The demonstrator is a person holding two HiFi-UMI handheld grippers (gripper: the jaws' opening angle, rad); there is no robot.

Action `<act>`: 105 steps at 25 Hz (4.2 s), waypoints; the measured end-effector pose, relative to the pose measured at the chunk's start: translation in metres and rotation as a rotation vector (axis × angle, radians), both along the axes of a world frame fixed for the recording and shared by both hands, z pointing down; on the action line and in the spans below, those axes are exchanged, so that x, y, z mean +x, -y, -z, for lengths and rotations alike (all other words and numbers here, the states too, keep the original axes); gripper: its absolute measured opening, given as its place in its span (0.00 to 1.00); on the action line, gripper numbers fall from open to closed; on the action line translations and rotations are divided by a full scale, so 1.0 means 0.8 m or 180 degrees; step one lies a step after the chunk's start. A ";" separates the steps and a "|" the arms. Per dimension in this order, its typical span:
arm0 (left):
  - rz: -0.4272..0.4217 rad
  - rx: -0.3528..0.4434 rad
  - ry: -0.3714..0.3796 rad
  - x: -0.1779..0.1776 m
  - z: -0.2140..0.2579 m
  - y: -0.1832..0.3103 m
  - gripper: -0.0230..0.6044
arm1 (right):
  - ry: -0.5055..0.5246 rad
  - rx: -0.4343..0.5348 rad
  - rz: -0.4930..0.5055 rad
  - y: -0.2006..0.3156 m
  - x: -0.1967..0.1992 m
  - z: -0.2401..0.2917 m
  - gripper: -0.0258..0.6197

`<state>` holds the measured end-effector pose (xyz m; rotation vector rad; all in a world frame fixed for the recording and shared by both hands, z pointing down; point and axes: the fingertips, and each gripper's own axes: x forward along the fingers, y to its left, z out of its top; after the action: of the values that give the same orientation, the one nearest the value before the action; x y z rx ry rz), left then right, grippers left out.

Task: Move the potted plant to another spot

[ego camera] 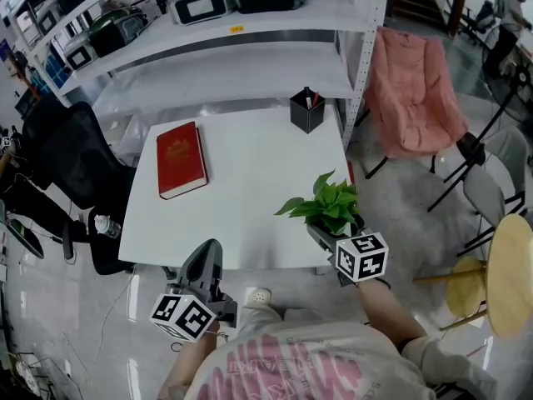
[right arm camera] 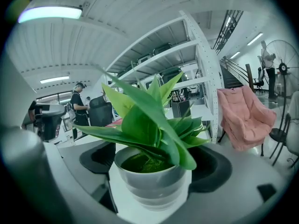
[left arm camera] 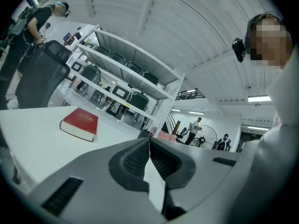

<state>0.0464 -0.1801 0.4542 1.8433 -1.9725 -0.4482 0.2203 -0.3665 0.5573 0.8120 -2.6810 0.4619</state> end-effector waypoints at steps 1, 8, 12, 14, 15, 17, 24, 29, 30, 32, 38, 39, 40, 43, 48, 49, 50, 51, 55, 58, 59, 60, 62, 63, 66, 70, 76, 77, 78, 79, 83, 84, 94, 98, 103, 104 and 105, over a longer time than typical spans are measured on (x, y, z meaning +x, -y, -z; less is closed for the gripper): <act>-0.0008 0.0002 0.0002 0.002 0.000 0.002 0.08 | -0.0009 0.0008 0.0016 -0.001 0.001 0.000 0.82; -0.0062 0.0000 0.0001 0.010 0.003 0.010 0.08 | -0.0041 0.0009 0.0064 -0.006 0.006 0.001 0.82; -0.0089 0.0004 0.0000 0.014 0.002 0.010 0.08 | -0.0063 0.0035 0.0078 -0.010 0.009 -0.002 0.83; -0.0096 0.0006 0.0006 0.017 0.002 0.008 0.08 | -0.0068 0.0037 0.0088 -0.014 0.012 -0.003 0.83; -0.0103 -0.0001 0.0014 0.018 0.002 0.007 0.08 | -0.0068 0.0033 0.0090 -0.015 0.013 -0.004 0.83; -0.0119 -0.0018 0.0029 0.021 0.001 0.007 0.08 | -0.0070 0.0018 0.0089 -0.017 0.016 -0.006 0.83; -0.0134 -0.0006 -0.0009 0.028 0.002 0.006 0.08 | -0.0125 0.0001 0.0095 -0.024 0.024 -0.009 0.83; -0.0159 -0.0006 -0.0016 0.027 0.009 0.010 0.08 | -0.0188 0.0027 0.0123 -0.025 0.022 -0.005 0.83; -0.0162 0.0000 -0.0021 0.028 0.010 0.011 0.08 | -0.0207 0.0041 0.0135 -0.026 0.021 -0.005 0.83; -0.0161 0.0006 -0.0022 0.028 0.012 0.011 0.08 | -0.0243 0.0066 0.0159 -0.027 0.020 -0.004 0.83; -0.0142 0.0019 0.0022 0.037 0.004 -0.006 0.08 | -0.0236 0.0127 0.0149 -0.040 0.030 -0.014 0.83; -0.0141 0.0021 0.0020 0.037 0.003 -0.007 0.08 | -0.0237 0.0135 0.0146 -0.040 0.029 -0.015 0.83; -0.0140 0.0021 0.0018 0.036 0.003 -0.007 0.08 | -0.0238 0.0140 0.0142 -0.039 0.028 -0.014 0.83; -0.0139 0.0013 0.0018 0.034 0.003 -0.009 0.08 | -0.0237 0.0140 0.0131 -0.039 0.027 -0.014 0.83; -0.0164 -0.0020 0.0038 0.036 0.003 -0.009 0.08 | -0.0230 0.0145 0.0127 -0.039 0.029 -0.014 0.84; -0.0166 -0.0025 0.0035 0.036 0.002 -0.010 0.08 | -0.0233 0.0144 0.0130 -0.039 0.029 -0.014 0.84; -0.0167 -0.0032 0.0031 0.036 0.001 -0.011 0.08 | -0.0236 0.0142 0.0133 -0.039 0.029 -0.014 0.84; -0.0165 -0.0043 0.0030 0.035 0.000 -0.012 0.08 | -0.0240 0.0139 0.0136 -0.040 0.028 -0.014 0.84; -0.0162 -0.0048 0.0010 0.033 -0.006 -0.016 0.08 | -0.0250 0.0145 0.0127 -0.040 0.028 -0.016 0.84; -0.0154 -0.0048 -0.0003 0.034 -0.007 -0.019 0.08 | -0.0263 0.0176 0.0099 -0.041 0.028 -0.015 0.84; -0.0151 -0.0062 0.0002 0.034 -0.006 -0.020 0.08 | -0.0273 0.0186 0.0097 -0.041 0.027 -0.015 0.84; -0.0151 -0.0074 0.0008 0.034 -0.006 -0.020 0.08 | -0.0288 0.0192 0.0098 -0.041 0.027 -0.014 0.84; -0.0161 -0.0108 0.0021 0.035 -0.008 -0.021 0.08 | -0.0309 0.0179 0.0105 -0.039 0.027 -0.016 0.84; -0.0164 -0.0134 0.0021 0.036 -0.010 -0.023 0.08 | -0.0306 0.0163 0.0107 -0.039 0.028 -0.017 0.84; -0.0135 -0.0193 -0.0024 0.036 -0.023 -0.028 0.08 | -0.0277 0.0121 0.0113 -0.039 0.028 -0.020 0.84; -0.0117 -0.0299 -0.0071 0.040 -0.037 -0.031 0.08 | -0.0219 0.0051 0.0098 -0.039 0.028 -0.023 0.86; -0.0236 -0.0384 -0.0112 0.053 -0.049 -0.019 0.08 | -0.0160 -0.0005 0.0046 -0.035 0.033 -0.021 0.87; -0.0273 -0.0366 -0.0100 0.056 -0.046 -0.014 0.08 | -0.0158 -0.0014 0.0045 -0.036 0.035 -0.020 0.87; -0.0315 -0.0339 -0.0080 0.059 -0.042 -0.009 0.08 | -0.0165 -0.0020 0.0044 -0.037 0.038 -0.019 0.87; -0.0358 -0.0302 -0.0056 0.061 -0.038 -0.004 0.08 | -0.0175 -0.0022 0.0036 -0.038 0.040 -0.018 0.87; -0.0504 -0.0172 -0.0014 0.058 -0.020 0.005 0.08 | -0.0181 -0.0025 -0.0097 -0.040 0.043 -0.014 0.87; -0.0546 -0.0164 -0.0020 0.057 -0.018 0.005 0.08 | -0.0190 -0.0030 -0.0133 -0.042 0.043 -0.014 0.87; -0.0896 -0.0069 -0.0089 0.046 0.001 -0.031 0.08 | -0.0254 -0.0192 -0.0578 -0.102 0.062 -0.007 0.87; -0.1054 0.0005 -0.0135 0.050 0.014 -0.055 0.08 | -0.0064 -0.0599 -0.0821 -0.150 0.066 -0.011 0.87; -0.1199 0.0049 -0.0166 0.047 0.019 -0.087 0.08 | 0.0149 -0.1056 -0.1058 -0.224 0.055 -0.031 0.83; -0.1217 0.0058 -0.0168 0.044 0.019 -0.093 0.08 | 0.0117 -0.1060 -0.1062 -0.235 0.053 -0.032 0.82; -0.1232 0.0063 -0.0172 0.042 0.019 -0.098 0.08 | 0.0084 -0.1048 -0.1067 -0.245 0.051 -0.032 0.80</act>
<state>0.0801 -0.1015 0.4387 2.1359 -1.5287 -0.3924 0.2612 -0.1705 0.5829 1.1562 -2.3983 0.9674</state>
